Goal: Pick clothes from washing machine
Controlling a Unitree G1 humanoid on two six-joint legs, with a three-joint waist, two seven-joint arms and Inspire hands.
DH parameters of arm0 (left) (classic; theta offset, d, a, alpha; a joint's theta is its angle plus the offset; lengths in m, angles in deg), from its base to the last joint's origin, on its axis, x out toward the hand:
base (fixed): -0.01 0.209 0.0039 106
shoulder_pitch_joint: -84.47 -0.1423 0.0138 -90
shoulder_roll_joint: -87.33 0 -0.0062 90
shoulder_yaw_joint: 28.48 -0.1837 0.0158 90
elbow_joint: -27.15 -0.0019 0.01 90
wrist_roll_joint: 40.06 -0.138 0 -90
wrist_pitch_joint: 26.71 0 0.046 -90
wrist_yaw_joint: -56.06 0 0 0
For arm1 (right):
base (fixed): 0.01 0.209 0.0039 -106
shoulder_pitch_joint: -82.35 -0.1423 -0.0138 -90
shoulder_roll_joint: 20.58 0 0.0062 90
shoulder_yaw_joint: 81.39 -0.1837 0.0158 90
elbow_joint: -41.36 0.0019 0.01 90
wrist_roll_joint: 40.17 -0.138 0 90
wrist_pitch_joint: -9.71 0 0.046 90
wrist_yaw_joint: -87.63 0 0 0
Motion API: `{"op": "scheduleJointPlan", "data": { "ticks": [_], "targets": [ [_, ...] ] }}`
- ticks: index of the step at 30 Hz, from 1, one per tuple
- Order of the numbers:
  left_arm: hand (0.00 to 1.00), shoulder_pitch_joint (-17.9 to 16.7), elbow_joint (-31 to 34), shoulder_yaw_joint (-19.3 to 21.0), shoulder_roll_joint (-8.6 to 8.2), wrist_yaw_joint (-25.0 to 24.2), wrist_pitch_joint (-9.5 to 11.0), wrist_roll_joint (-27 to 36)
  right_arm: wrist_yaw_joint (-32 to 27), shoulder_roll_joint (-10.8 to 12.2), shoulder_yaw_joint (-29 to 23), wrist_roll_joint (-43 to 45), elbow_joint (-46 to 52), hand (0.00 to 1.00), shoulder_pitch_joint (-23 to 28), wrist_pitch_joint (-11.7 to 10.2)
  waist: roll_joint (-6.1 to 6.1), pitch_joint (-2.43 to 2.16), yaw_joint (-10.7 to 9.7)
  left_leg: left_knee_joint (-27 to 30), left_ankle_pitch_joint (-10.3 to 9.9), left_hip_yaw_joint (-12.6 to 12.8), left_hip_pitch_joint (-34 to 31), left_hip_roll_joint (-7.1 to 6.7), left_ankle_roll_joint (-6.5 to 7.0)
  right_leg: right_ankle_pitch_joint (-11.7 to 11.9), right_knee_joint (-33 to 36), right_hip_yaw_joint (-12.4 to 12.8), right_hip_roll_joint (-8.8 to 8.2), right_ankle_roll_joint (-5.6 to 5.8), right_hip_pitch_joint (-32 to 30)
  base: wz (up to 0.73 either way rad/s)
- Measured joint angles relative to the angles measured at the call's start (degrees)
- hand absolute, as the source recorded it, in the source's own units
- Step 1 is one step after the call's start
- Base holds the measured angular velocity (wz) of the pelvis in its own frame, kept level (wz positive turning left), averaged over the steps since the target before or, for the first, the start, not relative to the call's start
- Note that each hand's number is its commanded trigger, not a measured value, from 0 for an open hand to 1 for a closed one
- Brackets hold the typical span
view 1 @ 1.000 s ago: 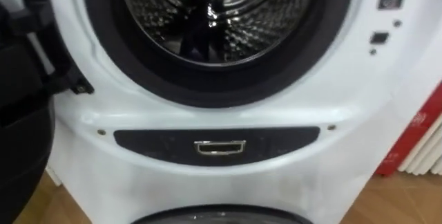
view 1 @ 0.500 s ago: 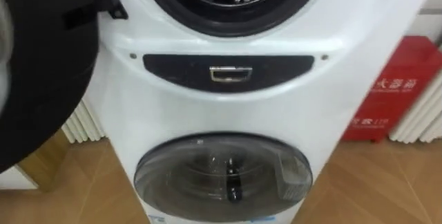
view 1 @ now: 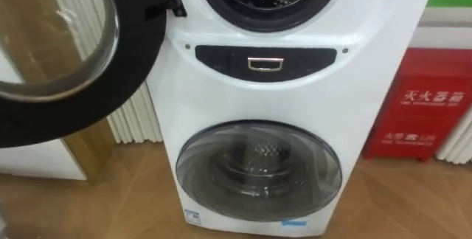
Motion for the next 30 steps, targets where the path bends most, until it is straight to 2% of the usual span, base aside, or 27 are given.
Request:
{"op": "scheduleJointPlan", "data": {
  "ticks": [6, 9, 11, 13, 17, 20, 23, 26, 28, 29, 30],
  "targets": [
    [0.00, -0.17, 0.15, -0.17, -0.06, 0.01, 0.18, 0.58, 0.28, 0.16, 0.49, -0.01, -0.19, 0.00, -1.75, -1.32, -0.40, -0.08, 0.70, -0.07, -0.08, -0.31, -0.40, 0.46, -0.07, 1.18, -2.04, -0.59, 0.42, -0.07, 0.52, 0.00],
    [0.00, -0.70, 0.07, 2.34, -0.31, -0.10, 1.17, 0.75, 0.35, 0.22, -0.33, 0.02, -0.14, 0.00, -2.08, -1.87, -0.01, 0.19, 1.75, 0.10, -0.09, -1.85, 0.09, 0.61, -0.08, 1.22, -2.18, -0.59, 0.72, -0.15, 1.02, -0.06],
    [0.00, -1.13, 0.01, 4.01, -0.29, -0.28, 1.33, 1.61, 0.16, 0.21, -1.00, 0.24, -0.14, 0.00, -2.15, -1.90, 0.24, 0.21, 1.90, 0.09, -0.09, -2.41, 0.13, 0.64, -0.09, 1.28, -2.78, -0.71, 0.83, -0.26, 1.45, 0.00],
    [0.00, -1.30, -0.81, 4.49, -0.31, -0.37, 1.39, 4.12, 0.04, 0.23, -2.71, 0.19, -0.14, 0.00, -2.05, -1.90, 0.53, 0.35, 1.65, -0.03, -0.09, -2.94, 0.24, 0.63, -0.09, 1.27, -2.90, -1.28, 0.78, -0.28, 1.80, 0.11],
    [0.00, -1.64, -2.00, 5.76, -0.32, -0.08, 1.30, 8.09, -0.16, 0.34, -4.65, 0.15, -0.06, 0.00, -2.02, -1.91, 0.33, 0.36, 1.66, -0.29, -0.10, -3.21, 0.26, 0.44, -0.11, 1.27, -3.87, -1.56, 0.64, -0.28, 2.70, 0.08],
    [0.00, -2.11, -2.33, 6.79, -0.22, -0.01, 1.27, 11.85, -1.04, 0.39, -5.45, 0.01, -0.16, 0.00, -0.80, -1.91, 0.21, 0.43, 1.48, -0.71, -0.11, -4.04, 1.52, 0.13, -0.11, 1.17, -4.47, -2.18, 0.36, -0.11, 4.05, 0.12],
    [0.00, -2.42, -2.24, 8.42, -0.04, 0.01, 1.21, 19.39, -1.46, 0.37, -7.58, -0.05, -0.15, 0.00, -0.31, -1.90, 0.46, 0.38, 1.54, -0.71, -0.11, -4.15, 1.62, -0.07, -0.10, 1.22, -4.57, -1.74, 0.25, 0.03, 4.07, -0.04],
    [0.00, -2.40, -1.09, 13.99, 0.15, 0.06, 0.92, 26.17, -1.45, 0.32, -11.49, 0.39, 0.25, 0.00, 0.10, -1.85, 1.41, 0.47, 1.41, -0.81, -0.16, -4.19, 1.75, -0.15, -0.02, 1.30, -4.65, -1.35, 0.22, 0.16, 3.95, -0.05],
    [0.00, -1.45, 1.58, 17.96, 1.36, 0.33, 0.84, 33.06, -1.66, 0.20, -14.47, 2.01, 1.29, 0.00, 0.22, -1.89, 1.92, 0.37, 1.01, -1.62, -0.15, -4.57, 2.13, -0.20, -0.01, 1.33, -4.69, -1.32, 0.30, 0.20, 3.82, 0.00],
    [0.00, -0.83, 1.65, 18.47, 1.97, 0.41, 0.84, 34.22, -1.71, 0.07, -14.68, 2.52, 1.42, 0.00, 0.21, -1.92, 2.16, 0.29, 1.00, -1.68, -0.15, -4.38, 2.14, -0.20, 0.00, 1.35, -4.54, -1.36, 0.32, 0.21, 3.83, 0.00],
    [0.00, 0.49, 1.70, 19.29, 3.26, 0.54, 0.91, 35.88, -1.56, -0.37, -14.61, 2.95, 1.43, 0.00, 0.21, -1.96, 2.61, 0.01, 0.98, -1.68, -0.14, -4.36, 2.13, -0.22, 0.00, 1.41, -4.38, -1.38, 0.32, 0.24, 3.85, 0.00]
  ]
}}
